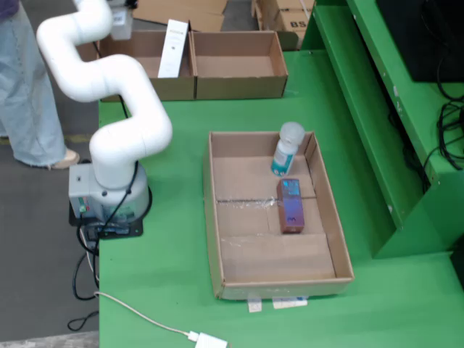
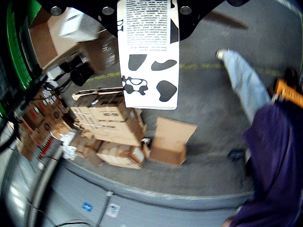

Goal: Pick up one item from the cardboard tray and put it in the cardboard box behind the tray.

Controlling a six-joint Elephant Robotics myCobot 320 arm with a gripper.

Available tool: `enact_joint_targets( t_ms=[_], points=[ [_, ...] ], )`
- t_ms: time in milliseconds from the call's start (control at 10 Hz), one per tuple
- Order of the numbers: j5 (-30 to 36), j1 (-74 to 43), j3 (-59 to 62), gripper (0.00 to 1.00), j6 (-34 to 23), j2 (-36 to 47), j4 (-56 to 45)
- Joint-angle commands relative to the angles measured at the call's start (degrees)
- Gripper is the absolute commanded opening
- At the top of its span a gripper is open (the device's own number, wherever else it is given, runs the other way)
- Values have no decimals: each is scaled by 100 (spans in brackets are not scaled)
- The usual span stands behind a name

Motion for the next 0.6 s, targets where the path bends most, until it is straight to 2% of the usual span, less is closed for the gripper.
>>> enact_joint_targets(
  t_ms=[0, 200, 300, 500],
  points=[
    [-83, -445, 166, 0, -92, 730, 1198],
    [-81, -559, 166, 0, -176, 895, 1191],
    [1011, -865, 166, 0, 840, 2020, -1658],
    [1428, -772, 166, 0, 1542, 2766, -3706]
  ],
)
